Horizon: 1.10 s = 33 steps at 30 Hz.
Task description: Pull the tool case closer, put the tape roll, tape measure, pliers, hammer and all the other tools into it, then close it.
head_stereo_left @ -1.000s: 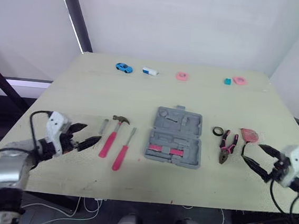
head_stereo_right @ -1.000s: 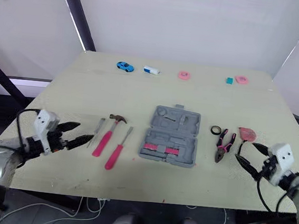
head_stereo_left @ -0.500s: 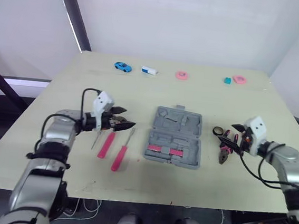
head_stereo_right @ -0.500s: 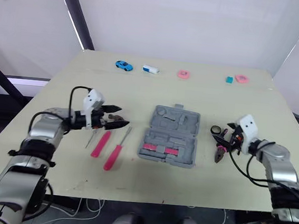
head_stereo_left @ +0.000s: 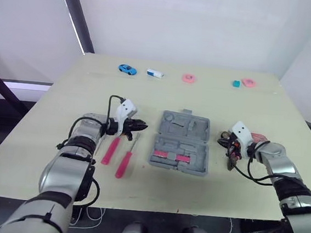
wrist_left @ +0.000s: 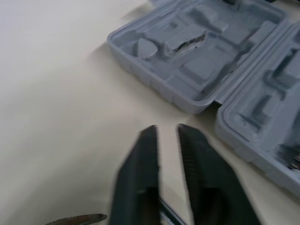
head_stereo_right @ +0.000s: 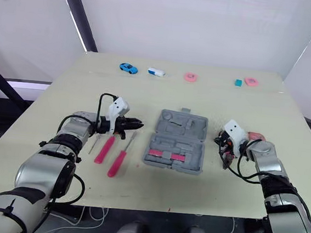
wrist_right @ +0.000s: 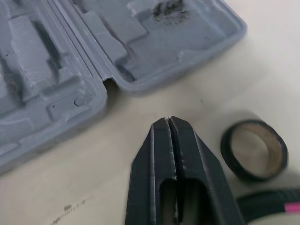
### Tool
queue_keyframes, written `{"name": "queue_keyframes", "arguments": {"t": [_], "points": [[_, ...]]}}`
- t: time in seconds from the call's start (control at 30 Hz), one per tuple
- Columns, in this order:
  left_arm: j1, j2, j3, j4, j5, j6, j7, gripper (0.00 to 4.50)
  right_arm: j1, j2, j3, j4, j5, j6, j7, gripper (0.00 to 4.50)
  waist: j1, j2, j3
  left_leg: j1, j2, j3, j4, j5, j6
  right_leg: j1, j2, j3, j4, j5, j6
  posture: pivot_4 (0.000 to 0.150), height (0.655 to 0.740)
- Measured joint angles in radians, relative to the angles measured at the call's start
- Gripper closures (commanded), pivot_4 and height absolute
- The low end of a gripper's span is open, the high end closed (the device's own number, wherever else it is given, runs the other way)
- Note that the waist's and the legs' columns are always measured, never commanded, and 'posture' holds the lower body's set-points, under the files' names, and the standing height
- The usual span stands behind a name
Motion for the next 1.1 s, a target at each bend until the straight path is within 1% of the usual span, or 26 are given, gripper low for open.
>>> {"name": "queue_keyframes", "arguments": {"t": [0.3, 0.57, 1.1], "points": [[-0.020, -0.044, 0.004, 0.050, 0.050, -0.001, 0.059, 4.44, -0.033, 0.049, 0.031, 0.097, -0.062, -0.048, -0.005, 4.50, 0.002, 0.000, 0.000, 0.000, 0.000, 0.000, 0.000, 0.000, 0.000, 0.000, 0.000, 0.000, 0.000, 0.000, 0.000, 0.150, 0.7395], [-0.041, -0.085, 0.010, 0.066, 0.069, 0.006, 0.082, 4.44, -0.040, 0.077, 0.031, 0.104, -0.079, -0.065, -0.003, 4.50, -0.002, 0.000, 0.000, 0.000, 0.000, -0.001, 0.000, 0.000, 0.000, 0.000, 0.000, 0.000, 0.001, 0.000, 0.000, 0.150, 0.7395], [-0.041, -0.132, 0.003, 0.086, 0.134, 0.026, 0.103, 4.44, -0.041, 0.079, 0.031, 0.105, -0.088, -0.066, -0.002, 4.50, -0.001, 0.000, 0.000, 0.000, 0.000, -0.001, 0.000, 0.000, 0.000, 0.000, 0.000, 0.000, 0.001, 0.000, 0.000, 0.150, 0.7395]]}}
